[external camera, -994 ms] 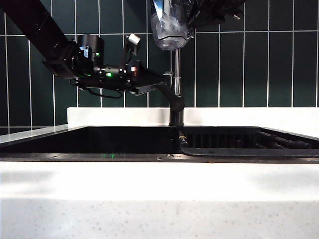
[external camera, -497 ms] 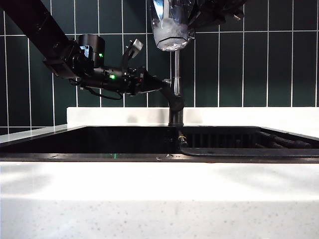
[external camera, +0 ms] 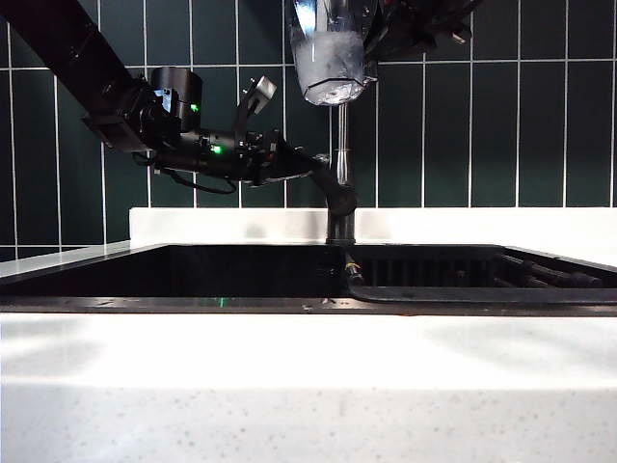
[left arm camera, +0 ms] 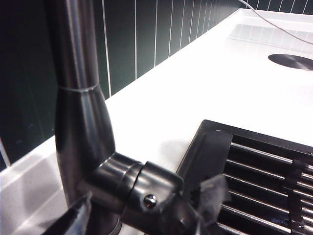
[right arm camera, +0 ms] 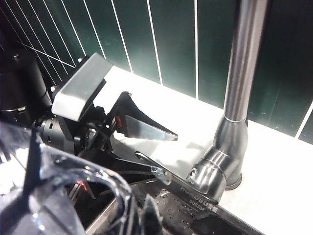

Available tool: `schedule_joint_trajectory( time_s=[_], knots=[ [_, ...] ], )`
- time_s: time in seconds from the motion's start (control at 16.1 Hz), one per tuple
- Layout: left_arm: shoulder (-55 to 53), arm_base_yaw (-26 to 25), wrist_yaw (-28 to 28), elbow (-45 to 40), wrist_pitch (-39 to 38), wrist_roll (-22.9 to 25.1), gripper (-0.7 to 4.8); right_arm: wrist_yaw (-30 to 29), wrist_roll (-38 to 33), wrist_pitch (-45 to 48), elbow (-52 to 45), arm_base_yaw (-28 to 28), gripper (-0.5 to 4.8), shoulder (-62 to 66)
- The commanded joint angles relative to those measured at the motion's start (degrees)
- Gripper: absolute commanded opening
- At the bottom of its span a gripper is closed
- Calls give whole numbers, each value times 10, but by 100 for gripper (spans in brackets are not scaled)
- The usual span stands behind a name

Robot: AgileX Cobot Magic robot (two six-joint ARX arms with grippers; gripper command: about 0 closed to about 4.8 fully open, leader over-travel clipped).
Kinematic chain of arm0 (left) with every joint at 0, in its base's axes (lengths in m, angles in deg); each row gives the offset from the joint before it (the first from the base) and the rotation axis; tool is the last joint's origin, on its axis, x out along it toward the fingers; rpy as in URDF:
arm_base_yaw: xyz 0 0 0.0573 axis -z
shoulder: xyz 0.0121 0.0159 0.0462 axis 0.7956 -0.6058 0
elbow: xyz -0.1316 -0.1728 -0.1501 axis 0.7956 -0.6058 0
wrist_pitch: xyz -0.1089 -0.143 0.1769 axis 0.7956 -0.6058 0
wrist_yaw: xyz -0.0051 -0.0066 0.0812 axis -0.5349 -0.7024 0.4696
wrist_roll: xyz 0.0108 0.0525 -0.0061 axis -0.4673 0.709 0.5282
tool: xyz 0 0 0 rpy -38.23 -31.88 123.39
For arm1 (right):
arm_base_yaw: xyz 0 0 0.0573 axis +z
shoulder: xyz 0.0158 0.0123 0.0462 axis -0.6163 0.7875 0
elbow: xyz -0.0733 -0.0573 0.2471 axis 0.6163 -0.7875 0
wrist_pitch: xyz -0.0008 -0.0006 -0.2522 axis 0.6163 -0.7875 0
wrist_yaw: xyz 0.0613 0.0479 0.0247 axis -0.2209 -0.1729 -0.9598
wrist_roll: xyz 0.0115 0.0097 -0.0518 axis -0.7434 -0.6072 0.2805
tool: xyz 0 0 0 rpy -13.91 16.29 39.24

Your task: Pick up the mug next to the sink, go to the faucet to get some water, pour the water into the sink, and finally put the mug back to its place.

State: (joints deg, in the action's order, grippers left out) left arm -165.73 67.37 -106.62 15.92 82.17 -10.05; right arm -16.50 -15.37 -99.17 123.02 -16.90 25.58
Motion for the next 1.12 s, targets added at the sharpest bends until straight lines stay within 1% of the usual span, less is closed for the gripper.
schedule_joint_trajectory(
  time_s=[0.06, 0.12, 0.19, 0.31, 0.37, 0.44, 0.5, 0.62, 0.68, 0.75, 0.81, 0.87, 0.93, 0.99, 1.12],
  knots=[
    [5, 0, -4, 4, 3, 2, 274, -3, -3, 24, 4, 0, -5, -6],
    [5, 0, 38, 4, 3, 2, 274, -3, -3, 27, 4, 0, -5, -6],
    [5, 0, 115, 4, 8, 0, 274, -3, -3, 28, 4, 0, -5, -6],
    [5, 0, 165, 4, 28, 0, 274, -3, -3, 28, 4, 0, -5, -6],
    [5, 0, 224, 4, 49, -14, 274, -3, -3, 31, 4, 0, -5, -6],
    [5, 0, 248, 4, 53, -15, 274, -3, -3, 32, 4, 0, -5, -6],
    [5, 0, 261, 4, 52, -15, 274, -3, -3, 32, 4, 0, -5, -6],
    [5, -1, 217, 4, 51, -14, 278, -3, -1, 32, 4, 0, -5, -6],
    [5, -1, 178, 4, 51, -14, 278, -3, -1, 32, 4, 0, -5, -6],
    [5, -1, 123, 4, 51, -13, 278, -3, -1, 31, 4, 0, -5, -6],
    [5, -1, 74, 4, 57, -13, 314, -3, -1, 31, 4, 0, -5, -6],
    [6, -1, 44, 4, 65, -16, 351, -3, -1, 31, 4, 0, -5, -6],
    [10, -2, 27, 4, 69, -27, 377, -3, -1, 31, 4, 0, -5, -6],
    [18, -4, 14, 4, 68, -29, 377, -3, -1, 31, 4, 0, -5, -6],
    [30, -5, 7, 4, 58, -30, 377, -3, -2, 31, 4, 0, -5, -6]
  ],
)
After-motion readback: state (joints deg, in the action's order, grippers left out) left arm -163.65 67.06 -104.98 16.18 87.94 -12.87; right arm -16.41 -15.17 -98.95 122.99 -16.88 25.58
